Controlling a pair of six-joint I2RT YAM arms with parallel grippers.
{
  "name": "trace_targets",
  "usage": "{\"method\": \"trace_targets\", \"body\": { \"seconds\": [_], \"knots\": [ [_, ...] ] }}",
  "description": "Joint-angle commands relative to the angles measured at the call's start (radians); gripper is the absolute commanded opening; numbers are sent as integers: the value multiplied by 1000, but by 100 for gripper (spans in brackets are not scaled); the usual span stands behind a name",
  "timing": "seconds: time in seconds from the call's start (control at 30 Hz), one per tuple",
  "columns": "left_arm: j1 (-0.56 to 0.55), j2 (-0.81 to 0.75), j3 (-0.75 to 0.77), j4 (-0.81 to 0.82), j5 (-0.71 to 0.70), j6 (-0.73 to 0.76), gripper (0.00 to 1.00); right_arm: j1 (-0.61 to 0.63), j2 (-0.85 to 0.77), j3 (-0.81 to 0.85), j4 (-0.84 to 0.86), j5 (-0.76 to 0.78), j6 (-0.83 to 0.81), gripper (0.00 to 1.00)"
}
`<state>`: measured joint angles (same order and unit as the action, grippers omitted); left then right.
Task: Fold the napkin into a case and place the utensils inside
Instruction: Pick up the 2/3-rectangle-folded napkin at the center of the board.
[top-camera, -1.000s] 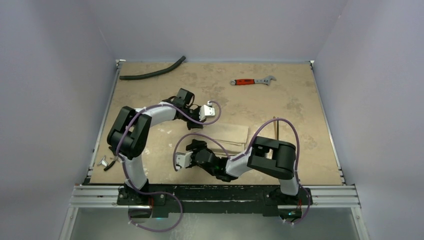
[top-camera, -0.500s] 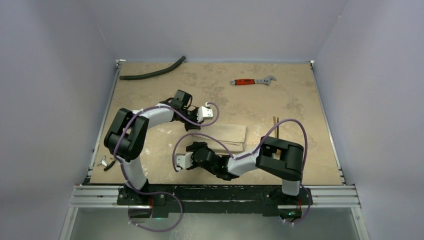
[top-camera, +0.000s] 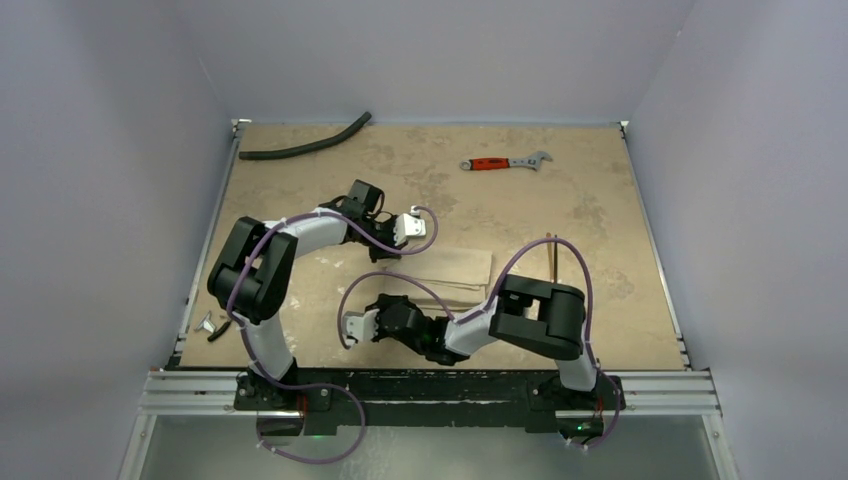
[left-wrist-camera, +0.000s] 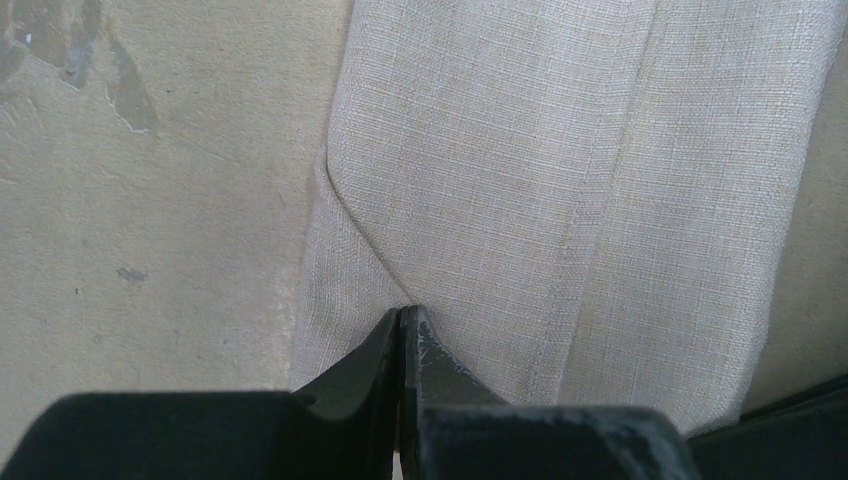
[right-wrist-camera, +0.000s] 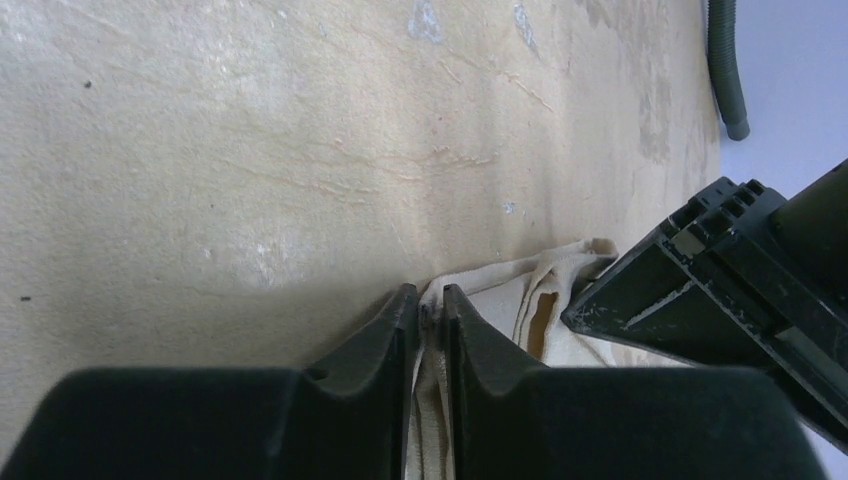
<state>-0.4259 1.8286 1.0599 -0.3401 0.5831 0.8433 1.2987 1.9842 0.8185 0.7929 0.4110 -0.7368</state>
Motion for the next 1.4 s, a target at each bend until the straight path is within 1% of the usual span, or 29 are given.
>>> {"method": "trace_targets", "body": {
  "seconds": [0.0, 0.17, 0.2, 0.43, 0.6, 0.7, 0.93, 1.1, 1.27, 1.37],
  "knots": [
    [21, 36, -50, -155, -125, 34, 0, -7, 11, -75, -123, 8, 67, 16],
    [20, 38, -49, -164, -120, 36, 0, -20, -54, -115, -65, -8, 124, 1],
    [21, 37, -49, -166, -120, 39, 0, -23, -61, -121, -56, -9, 131, 0],
    [21, 28, -67, -168, -115, 47, 0, -59, -106, -125, -24, -75, 174, 0],
    [21, 25, -66, -175, -105, 51, 0, -115, -149, -113, -50, -191, 248, 0],
    [21, 25, -66, -178, -98, 48, 0, -139, -165, -116, -32, -217, 293, 0],
    [21, 14, -88, -176, -94, 45, 0, -163, -195, -163, 94, -212, 360, 0],
    [21, 15, -78, -178, -94, 46, 0, -162, -231, -198, 209, -189, 364, 0],
    [21, 18, -71, -174, -90, 42, 0, -162, -267, -232, 273, -193, 364, 0],
    [21, 22, -67, -178, -85, 36, 0, -162, -258, -241, 306, -187, 367, 0]
  ]
}}
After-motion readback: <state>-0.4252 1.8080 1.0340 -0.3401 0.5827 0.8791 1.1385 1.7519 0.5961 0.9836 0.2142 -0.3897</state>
